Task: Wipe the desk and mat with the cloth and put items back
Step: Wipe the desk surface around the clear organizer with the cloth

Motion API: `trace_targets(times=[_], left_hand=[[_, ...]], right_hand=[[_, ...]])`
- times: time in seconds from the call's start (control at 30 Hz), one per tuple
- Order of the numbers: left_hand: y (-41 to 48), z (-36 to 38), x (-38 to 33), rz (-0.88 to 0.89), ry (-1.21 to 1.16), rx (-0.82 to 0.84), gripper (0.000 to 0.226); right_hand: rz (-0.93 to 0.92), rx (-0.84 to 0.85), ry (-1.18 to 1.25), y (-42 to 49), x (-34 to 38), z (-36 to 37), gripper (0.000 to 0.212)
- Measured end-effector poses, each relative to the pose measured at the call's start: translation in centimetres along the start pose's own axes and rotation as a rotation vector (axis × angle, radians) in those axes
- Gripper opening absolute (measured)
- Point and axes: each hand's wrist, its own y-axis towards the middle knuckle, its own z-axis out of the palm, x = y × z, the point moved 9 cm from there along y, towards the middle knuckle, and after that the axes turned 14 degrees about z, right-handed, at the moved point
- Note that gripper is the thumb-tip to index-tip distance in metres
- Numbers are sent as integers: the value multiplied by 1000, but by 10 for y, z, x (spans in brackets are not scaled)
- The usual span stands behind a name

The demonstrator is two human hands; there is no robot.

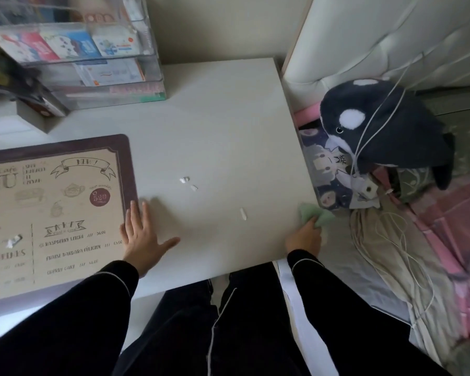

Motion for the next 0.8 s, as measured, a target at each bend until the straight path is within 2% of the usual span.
trace_targets(times=[0.1,0.27,0.37,0.4,0.47,0.5,0.57,0.67,0.73,0.8], left_hand=[[-19,7,8,-81,-95,-101,96],[-34,2,19,-134,-187,-200,76],[-34,-5,21,-113,-188,-202,73],[-34,-9,24,-106,-185,-205,74],[-34,-16,31,-104,-169,-214,79],[-35,-20,37,-114,-157,-220,83],[-37,-25,49,-132,-116,-212,90],[-42,-19,63,-168,-61,-87,117],[-46,-5,65,-172,-52,54,145],[-48,5,65,-183,-40,165,161]], right_hand=[[-151,53,32,-42,44,30,58],[-360,206,102,-138,112,82,56],[-482,445,143,-177,140,99,52],[-487,557,197,-181,147,99,47],[-373,750,455,-167,153,82,33],[-291,769,578,-148,153,69,29],[-226,599,649,-96,152,32,25],[-333,223,378,-35,156,-14,29],[-387,111,157,-21,164,-11,39],[-443,72,-51,-30,177,13,48]])
